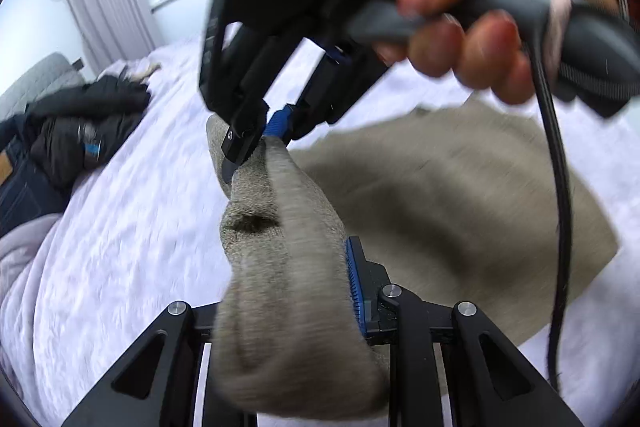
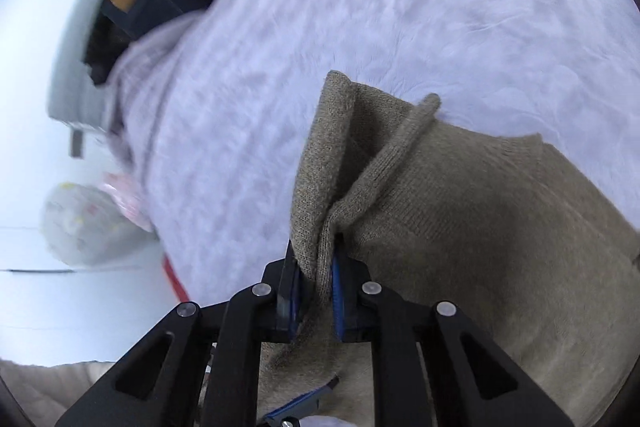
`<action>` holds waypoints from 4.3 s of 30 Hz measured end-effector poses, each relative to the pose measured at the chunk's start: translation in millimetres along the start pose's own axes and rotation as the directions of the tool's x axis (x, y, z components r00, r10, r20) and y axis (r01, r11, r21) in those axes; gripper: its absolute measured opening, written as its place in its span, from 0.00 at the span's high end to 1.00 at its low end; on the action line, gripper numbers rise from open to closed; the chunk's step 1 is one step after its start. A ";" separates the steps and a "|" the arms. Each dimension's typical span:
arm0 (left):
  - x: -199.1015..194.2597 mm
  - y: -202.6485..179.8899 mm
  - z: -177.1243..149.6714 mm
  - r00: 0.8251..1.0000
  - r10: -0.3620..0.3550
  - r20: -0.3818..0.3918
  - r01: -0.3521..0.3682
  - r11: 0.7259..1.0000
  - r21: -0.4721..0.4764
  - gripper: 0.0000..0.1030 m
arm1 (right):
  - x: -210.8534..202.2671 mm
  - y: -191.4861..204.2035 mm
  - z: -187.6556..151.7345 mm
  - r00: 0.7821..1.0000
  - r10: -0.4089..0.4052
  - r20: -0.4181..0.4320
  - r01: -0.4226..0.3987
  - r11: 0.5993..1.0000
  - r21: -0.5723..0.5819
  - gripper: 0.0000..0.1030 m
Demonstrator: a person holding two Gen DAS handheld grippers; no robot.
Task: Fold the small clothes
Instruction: 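Fold the lifted sweater part over onto itself with both tools, then lower the folded bundle and press it flat with the right tool, then pinch the bundle's folded edge with the right tool and straighten it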
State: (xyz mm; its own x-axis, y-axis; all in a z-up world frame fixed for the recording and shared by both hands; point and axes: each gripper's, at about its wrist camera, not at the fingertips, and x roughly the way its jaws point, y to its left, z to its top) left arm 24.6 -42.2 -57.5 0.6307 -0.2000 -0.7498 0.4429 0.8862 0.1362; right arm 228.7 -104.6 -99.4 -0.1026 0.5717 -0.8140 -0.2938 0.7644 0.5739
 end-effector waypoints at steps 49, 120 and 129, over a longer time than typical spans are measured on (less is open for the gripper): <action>1.6 -103.1 35.1 0.957 -0.249 -0.149 0.265 0.959 0.100 0.33 | -167.4 -217.9 -326.2 0.836 -0.061 0.546 -0.245 0.848 0.470 0.44; 54.6 -69.2 -41.6 0.875 -0.213 -0.436 0.185 0.977 -0.106 0.01 | -122.8 -183.3 -398.6 0.847 -0.338 0.410 -0.029 0.741 0.671 0.55; 49.3 -65.4 -45.7 0.868 -0.225 -0.442 0.194 0.974 -0.116 0.01 | -146.5 -183.9 -367.2 0.794 -0.257 0.551 -0.147 0.799 0.584 0.55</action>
State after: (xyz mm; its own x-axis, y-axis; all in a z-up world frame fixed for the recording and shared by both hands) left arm -2.4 -91.0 -133.0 0.1665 -0.1889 -0.9678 0.4799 0.8729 -0.0878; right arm -51.2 -438.4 -118.5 0.5181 0.4216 -0.7442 0.3352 0.7004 0.6301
